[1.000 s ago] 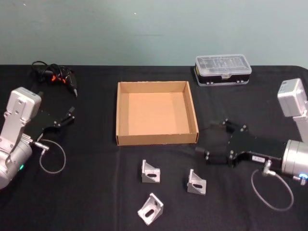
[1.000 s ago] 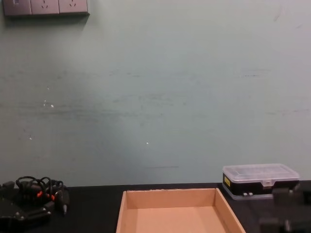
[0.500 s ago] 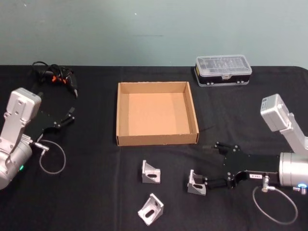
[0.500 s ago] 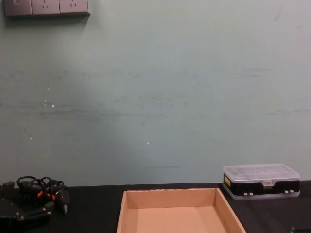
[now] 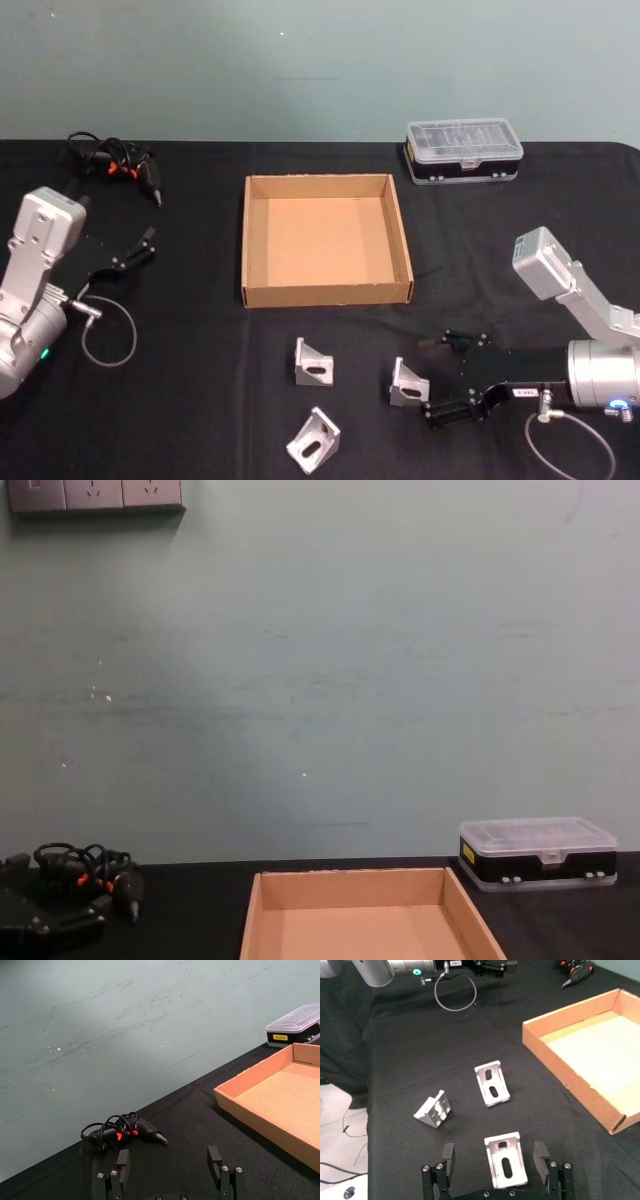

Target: Use one hand to pick up the angle iron from the table and place it into the box.

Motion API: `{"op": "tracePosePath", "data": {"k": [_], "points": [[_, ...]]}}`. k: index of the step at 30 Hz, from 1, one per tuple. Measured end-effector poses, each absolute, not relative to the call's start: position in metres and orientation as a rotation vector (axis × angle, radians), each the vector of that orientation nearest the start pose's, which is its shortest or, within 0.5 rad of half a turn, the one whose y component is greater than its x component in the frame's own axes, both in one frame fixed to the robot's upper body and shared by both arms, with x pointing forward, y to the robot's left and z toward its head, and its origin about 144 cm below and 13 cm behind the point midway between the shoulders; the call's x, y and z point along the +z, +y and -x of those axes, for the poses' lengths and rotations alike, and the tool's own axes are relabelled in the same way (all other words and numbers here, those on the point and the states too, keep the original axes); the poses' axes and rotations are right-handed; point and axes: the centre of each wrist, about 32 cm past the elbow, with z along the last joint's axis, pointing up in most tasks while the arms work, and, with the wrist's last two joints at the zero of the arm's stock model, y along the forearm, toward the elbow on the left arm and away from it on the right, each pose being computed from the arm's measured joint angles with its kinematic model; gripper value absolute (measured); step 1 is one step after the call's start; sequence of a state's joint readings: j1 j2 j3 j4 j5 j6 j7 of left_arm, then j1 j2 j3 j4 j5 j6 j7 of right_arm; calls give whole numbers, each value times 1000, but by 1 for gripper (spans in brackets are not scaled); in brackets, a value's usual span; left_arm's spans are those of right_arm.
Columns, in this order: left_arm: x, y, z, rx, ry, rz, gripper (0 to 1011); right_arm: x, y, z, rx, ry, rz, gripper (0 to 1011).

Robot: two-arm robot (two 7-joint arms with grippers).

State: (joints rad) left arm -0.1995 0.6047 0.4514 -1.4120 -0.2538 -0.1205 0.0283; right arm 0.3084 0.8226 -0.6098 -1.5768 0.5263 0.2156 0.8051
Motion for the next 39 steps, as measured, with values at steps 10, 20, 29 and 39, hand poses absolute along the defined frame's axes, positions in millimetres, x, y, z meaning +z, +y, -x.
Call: {"op": "tracePosePath", "data": {"k": [10,20,29,39], "points": [[1140,310,-489,1248,-285,-304,1011,1188,-312,-499,-334,136,504,1004],[1140,310,-489,1248,-285,-304,1011,1186,-310,-508,-328,139,515,1004],[1140,310,-489,1248,-285,-304,1011,1181,-305,-516,-310,137,512,1004],[1140,310,-489,1248,-285,-304,1011,1175,-300,-520,-301,132,498,1004]]}}
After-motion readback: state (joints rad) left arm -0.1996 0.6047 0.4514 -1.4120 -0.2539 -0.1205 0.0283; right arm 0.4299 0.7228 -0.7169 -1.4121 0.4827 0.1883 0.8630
